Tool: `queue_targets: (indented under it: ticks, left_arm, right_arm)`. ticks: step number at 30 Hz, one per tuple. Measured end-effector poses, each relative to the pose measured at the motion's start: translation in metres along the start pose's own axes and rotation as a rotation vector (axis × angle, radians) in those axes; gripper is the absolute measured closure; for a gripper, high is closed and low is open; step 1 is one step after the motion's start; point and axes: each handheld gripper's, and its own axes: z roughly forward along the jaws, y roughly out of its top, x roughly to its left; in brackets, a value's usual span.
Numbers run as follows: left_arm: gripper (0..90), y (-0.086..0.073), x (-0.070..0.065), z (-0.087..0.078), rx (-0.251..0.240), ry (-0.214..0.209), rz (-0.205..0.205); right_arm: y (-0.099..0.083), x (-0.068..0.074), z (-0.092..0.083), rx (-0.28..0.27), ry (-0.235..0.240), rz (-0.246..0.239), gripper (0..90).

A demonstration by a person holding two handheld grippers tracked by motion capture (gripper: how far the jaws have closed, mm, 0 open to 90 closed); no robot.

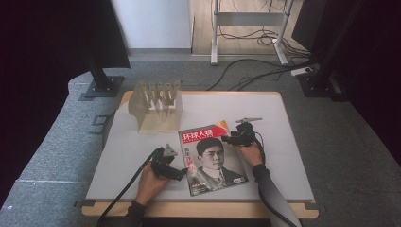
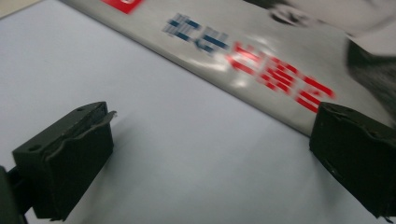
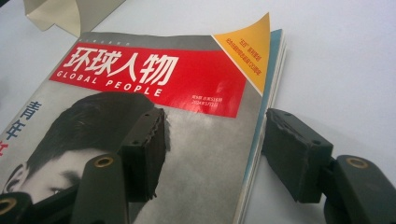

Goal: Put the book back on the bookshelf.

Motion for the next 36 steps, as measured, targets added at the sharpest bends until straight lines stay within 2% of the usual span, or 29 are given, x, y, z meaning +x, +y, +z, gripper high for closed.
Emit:
queue_targets:
  ticks: [2,7,10,12,14,19,21,25,27,32,36]
  left_arm:
    - [0.0,0.003,0.006,0.003,0.003,0.018,-0.029]
    - [0.0,0.003,0.006,0.003,0.004,0.022,-0.022]
    - [0.0,0.003,0.006,0.003,0.003,0.022,-0.022]
    - [0.0,0.003,0.006,0.003,0.004,0.022,-0.023]
    - [0.0,0.003,0.006,0.003,0.003,0.022,-0.023]
    - [0.0,0.003,0.006,0.003,0.003,0.023,-0.023]
    - [0.0,0.003,0.006,0.003,0.003,0.022,-0.023]
    - [0.0,0.003,0.006,0.003,0.003,0.022,-0.023]
    - [0.0,0.003,0.006,0.003,0.003,0.022,-0.023]
    - [0.0,0.003,0.005,0.003,0.003,0.024,-0.022]
    - [0.0,0.003,0.005,0.003,0.001,0.023,-0.027]
  right_arm:
    - [0.0,0.0,0.0,-0.003,0.0,0.006,37.7]
    - [-0.001,0.001,-0.001,-0.005,-0.011,0.013,41.3]
    - [-0.004,-0.001,-0.004,-0.012,0.01,0.041,44.4]
    - [-0.008,-0.001,-0.007,-0.013,0.043,0.07,45.8]
    - [-0.01,0.0,-0.008,-0.011,0.069,0.074,48.0]
    - [-0.003,0.004,-0.004,0.012,0.03,0.016,54.2]
    - [0.001,0.005,-0.001,0.014,0.024,0.011,58.7]
    - [0.006,0.007,-0.002,0.013,0.002,-0.022,77.2]
    - [0.007,0.009,-0.006,0.014,0.011,-0.033,83.5]
    - [0.018,0.025,-0.017,0.051,-0.013,-0.119,85.7]
    - [0.025,0.036,-0.025,0.052,-0.02,-0.164,85.9]
